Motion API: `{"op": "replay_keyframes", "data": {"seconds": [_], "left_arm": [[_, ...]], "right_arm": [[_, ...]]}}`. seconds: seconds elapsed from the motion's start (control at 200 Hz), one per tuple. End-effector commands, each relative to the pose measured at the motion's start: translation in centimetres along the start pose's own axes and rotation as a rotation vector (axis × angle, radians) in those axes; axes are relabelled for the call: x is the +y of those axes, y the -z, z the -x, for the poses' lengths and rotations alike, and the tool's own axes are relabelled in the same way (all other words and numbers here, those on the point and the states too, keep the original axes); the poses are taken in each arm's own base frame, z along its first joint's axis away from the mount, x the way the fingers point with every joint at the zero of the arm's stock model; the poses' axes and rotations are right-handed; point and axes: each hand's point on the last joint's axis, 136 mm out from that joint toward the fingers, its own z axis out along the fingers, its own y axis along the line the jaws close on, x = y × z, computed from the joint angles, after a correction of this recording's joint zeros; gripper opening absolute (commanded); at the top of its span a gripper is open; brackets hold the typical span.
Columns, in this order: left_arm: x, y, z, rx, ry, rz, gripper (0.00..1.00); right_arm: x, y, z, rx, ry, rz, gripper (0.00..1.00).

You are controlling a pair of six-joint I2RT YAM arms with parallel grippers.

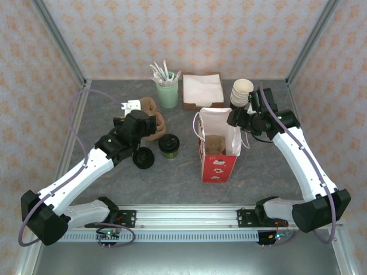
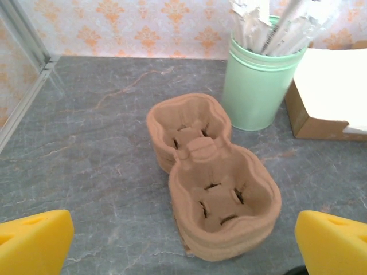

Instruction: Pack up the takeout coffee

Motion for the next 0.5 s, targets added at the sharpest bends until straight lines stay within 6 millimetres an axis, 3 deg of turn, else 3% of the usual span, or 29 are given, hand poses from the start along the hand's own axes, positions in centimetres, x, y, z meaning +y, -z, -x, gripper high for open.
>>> {"op": "replay_keyframes", "data": {"seconds": [0.0,0.135,0.22,0.375,0.495], "left_arm": [[1.1,0.2,1.7,0.030,0.063,0.023,1.00],[1.3,0.4,0.1,0.118,0.081,-0.018,1.00],[1.7,0.4,-1.4,0.168,0.082,-0.031,1.00],[2.4,-0.1,-4.2,0.244,0.120,-0.049,1.00],[2.1,-0.6,-4.3,0.250,0.151,-0.072,1.00]], "right_arm": [[0.4,1.6,0.5,-0.011,-0.033,0.018,0.68],[0.4,2.0,-0.1,0.023,-0.018,0.023,0.67],[0.3,2.1,0.9,-0.003,-0.032,0.007,0.67],[0.5,-0.1,1.3,0.048,-0.037,-0.006,0.63],[1.4,-1.8,1.2,0.118,-0.032,0.020,0.57]]}}
